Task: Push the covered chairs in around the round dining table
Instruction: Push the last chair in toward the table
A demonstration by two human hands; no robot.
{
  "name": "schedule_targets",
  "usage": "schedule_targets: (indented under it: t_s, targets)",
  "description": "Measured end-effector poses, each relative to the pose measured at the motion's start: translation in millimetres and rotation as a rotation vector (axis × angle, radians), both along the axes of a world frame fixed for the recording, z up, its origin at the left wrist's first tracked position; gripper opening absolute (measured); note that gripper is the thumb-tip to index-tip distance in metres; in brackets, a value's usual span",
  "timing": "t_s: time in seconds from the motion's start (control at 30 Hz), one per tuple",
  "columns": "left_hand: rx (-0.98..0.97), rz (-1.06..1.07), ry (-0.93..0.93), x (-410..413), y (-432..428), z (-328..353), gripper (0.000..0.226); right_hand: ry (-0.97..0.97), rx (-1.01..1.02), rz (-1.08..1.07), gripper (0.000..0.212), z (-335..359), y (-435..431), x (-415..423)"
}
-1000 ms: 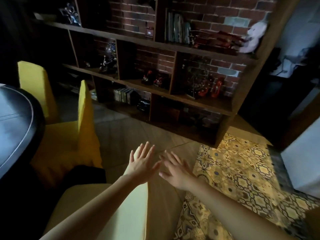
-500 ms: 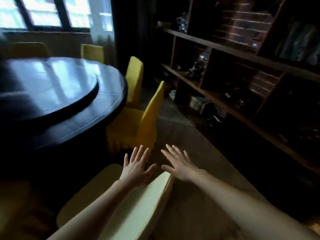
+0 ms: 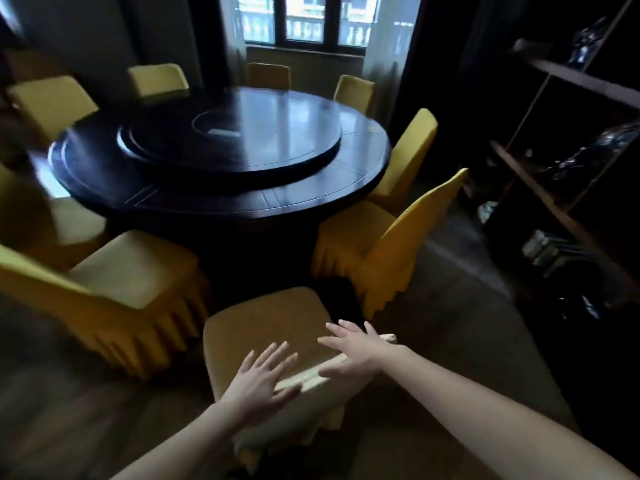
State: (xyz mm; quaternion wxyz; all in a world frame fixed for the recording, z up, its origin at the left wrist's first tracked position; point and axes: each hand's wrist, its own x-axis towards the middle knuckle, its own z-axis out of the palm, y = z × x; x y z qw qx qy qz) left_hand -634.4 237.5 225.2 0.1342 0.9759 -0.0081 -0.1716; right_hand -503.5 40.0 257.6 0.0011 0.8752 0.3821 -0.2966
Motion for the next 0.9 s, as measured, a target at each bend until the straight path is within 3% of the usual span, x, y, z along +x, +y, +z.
schedule_targets:
  t_s: [0.1,0.23,0.5,0.73,0.9]
  targets:
    - [-0.064,0.113,0.034,-11.1,1.2,2.9,0.086,0.021,-0.058,0.025,0.072,-1.4,-8.9,1.1]
    - [-0.049,0.102,-0.003,-25.7,-1.2,1.0,0.066,-0.06,0.053,0.13,0.065,-8.7,-22.1,2.0]
    - [-0.042,0.054,-0.196,-8.0,15.4,-3.8,0.09,-0.245,0.068,0.221,0.059,-16.7,-15.7,11.8]
    - [0.055,0.307,-0.127,37.8,25.0,-4.2,0.07,-0.266,0.058,-0.094,0.051,-9.0,10.6,41.5]
    - [0.141,0.309,-0.04,76.4,46.0,-2.6,0.072,-0.295,0.042,-0.159,0.051,-9.7,33.9,65.9]
